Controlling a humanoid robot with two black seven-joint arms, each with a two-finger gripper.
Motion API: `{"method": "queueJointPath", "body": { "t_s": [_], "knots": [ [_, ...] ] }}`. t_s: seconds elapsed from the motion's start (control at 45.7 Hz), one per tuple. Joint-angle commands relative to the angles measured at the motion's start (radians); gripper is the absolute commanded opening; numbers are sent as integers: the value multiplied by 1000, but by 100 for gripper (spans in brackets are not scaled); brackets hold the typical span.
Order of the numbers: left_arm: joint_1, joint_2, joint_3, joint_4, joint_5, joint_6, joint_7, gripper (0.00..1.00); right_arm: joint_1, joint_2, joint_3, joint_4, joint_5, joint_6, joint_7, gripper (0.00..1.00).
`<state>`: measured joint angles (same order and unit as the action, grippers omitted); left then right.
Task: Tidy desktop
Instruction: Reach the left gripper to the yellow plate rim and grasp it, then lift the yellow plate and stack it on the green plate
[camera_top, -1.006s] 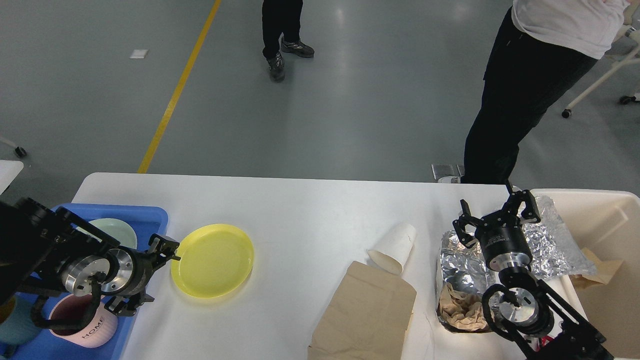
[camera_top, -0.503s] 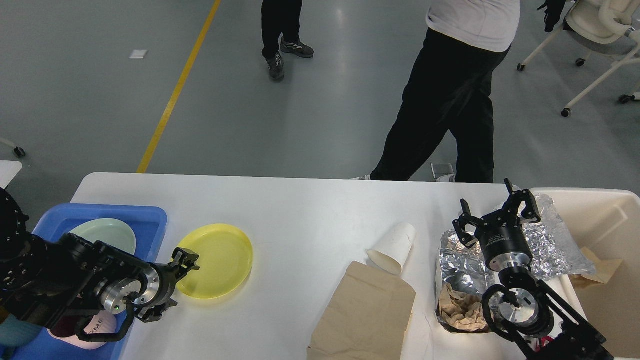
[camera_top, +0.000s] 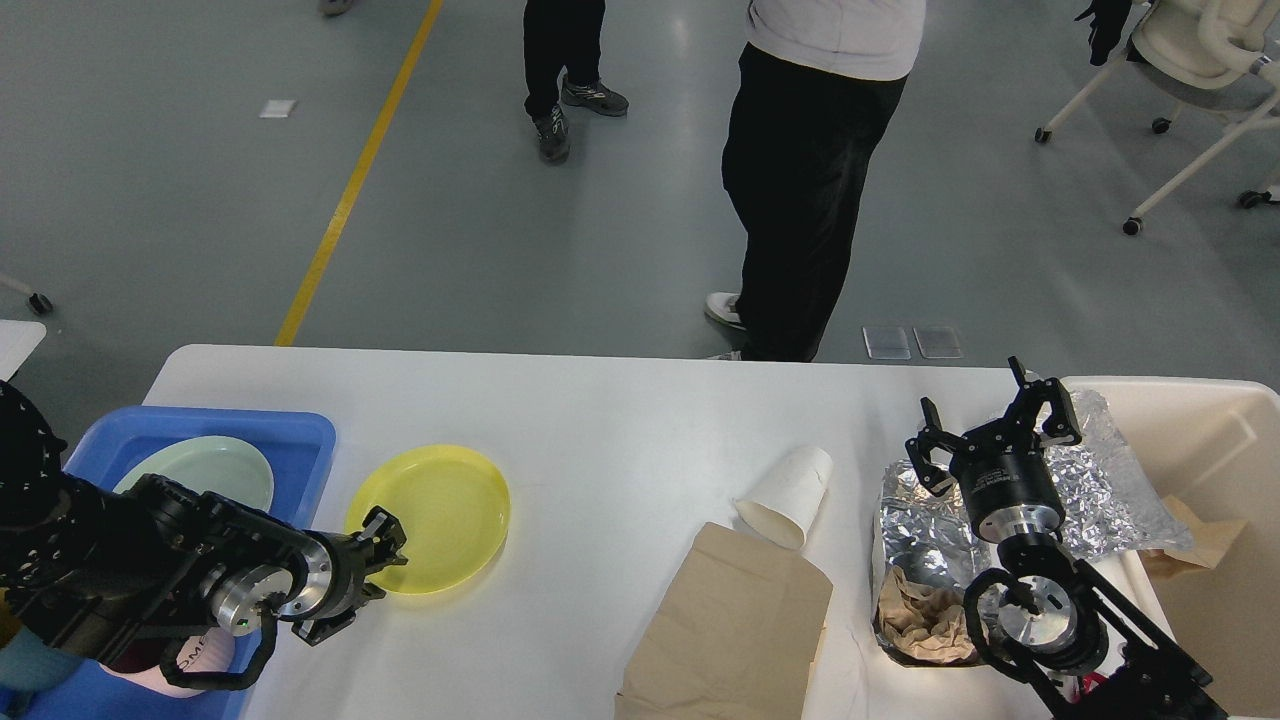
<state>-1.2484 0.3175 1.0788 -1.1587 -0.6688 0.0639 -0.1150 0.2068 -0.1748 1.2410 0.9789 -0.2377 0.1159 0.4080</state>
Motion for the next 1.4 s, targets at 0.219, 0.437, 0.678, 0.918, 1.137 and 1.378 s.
{"method": "queueJointPath", "body": {
  "t_s": [0.219,0.437,0.678,0.918,1.137,1.378],
  "knots": [
    [12,0,0,1,-2,-4,-3,10,0,0,0,0,0,1,0,100],
    [15,0,0,1,-5,1,-5,0,0,0,0,0,0,-1,0,100],
    [10,0,0,-6,-3,-3,-3,0,-1,0,0,0,0,1,0,100],
    [-120,37,44,-131,-2,-61,-3,0,0,0,0,0,0,1,0,100],
    [-458,115,248,-341,2,-205,0,0,-1,0,0,1,0,1,0,100],
    [-916,100,507,-529,3,-487,14,0,-1,0,0,1,0,1,0,100]
  ]
}}
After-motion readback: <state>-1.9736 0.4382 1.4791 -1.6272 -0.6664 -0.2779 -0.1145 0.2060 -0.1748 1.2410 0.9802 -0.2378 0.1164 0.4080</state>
